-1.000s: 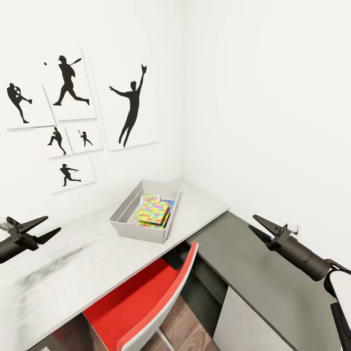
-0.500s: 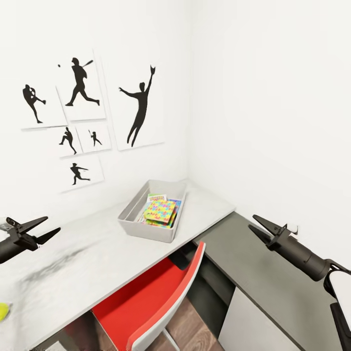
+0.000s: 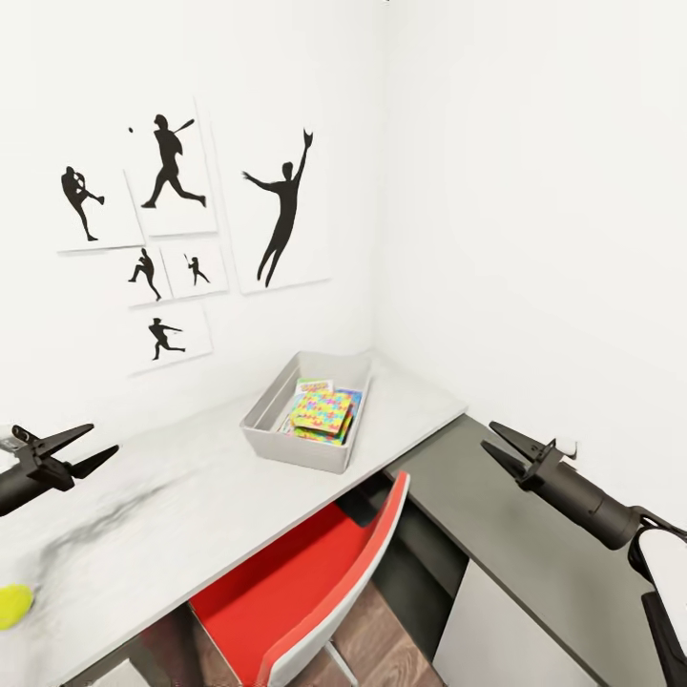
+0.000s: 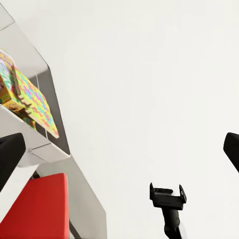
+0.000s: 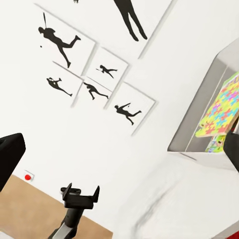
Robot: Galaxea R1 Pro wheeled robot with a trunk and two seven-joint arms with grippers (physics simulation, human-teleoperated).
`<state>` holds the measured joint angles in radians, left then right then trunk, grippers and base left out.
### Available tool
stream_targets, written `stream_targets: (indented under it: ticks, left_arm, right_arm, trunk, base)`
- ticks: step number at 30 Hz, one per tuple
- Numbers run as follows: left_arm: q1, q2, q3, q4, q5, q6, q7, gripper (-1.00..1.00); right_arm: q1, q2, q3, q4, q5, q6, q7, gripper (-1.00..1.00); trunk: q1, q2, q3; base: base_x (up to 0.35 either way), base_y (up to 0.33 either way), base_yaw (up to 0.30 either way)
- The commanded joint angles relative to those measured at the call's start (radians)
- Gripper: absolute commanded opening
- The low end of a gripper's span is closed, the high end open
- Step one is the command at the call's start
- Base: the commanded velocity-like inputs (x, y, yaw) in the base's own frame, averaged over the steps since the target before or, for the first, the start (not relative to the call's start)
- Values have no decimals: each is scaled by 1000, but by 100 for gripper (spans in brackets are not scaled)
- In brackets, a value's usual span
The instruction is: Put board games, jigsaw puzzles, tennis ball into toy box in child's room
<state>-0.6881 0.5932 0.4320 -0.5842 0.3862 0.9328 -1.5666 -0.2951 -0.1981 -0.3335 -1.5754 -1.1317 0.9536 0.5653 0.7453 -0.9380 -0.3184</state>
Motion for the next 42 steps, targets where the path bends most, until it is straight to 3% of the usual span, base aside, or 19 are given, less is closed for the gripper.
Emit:
stream_targets:
  ticks: [1,20,24,30,42]
  left_arm:
    - [-1,0,0,1,-1,11,-4,100]
    - [-1,-2,-1,1,-1,8,-4,100]
    - [-1,0,0,1,-1,8,-4,100]
    - [-1,0,0,1,-1,8,-4,100]
    - [-1,0,1,1,-2,8,-4,100]
  right_arm:
    - [-1,0,-1,0,3,5,4,100]
    - [-1,0,0,0,3,5,4,100]
    - [-1,10,0,0,3,3,4,100]
    - [-1,15,0,0,54,-35,8,100]
    - [-1,17,1,0,65,-41,9,100]
  trunk:
    - [0,-1,-1]
    - [0,-1,-1]
    - [0,-1,-1]
    - [0,-1,-1]
    - [0,-1,-1]
  base:
    - [-162,113,0]
    - [-260,19,227]
    - [-285,49,285]
    - [-248,177,286]
    - [-160,248,288]
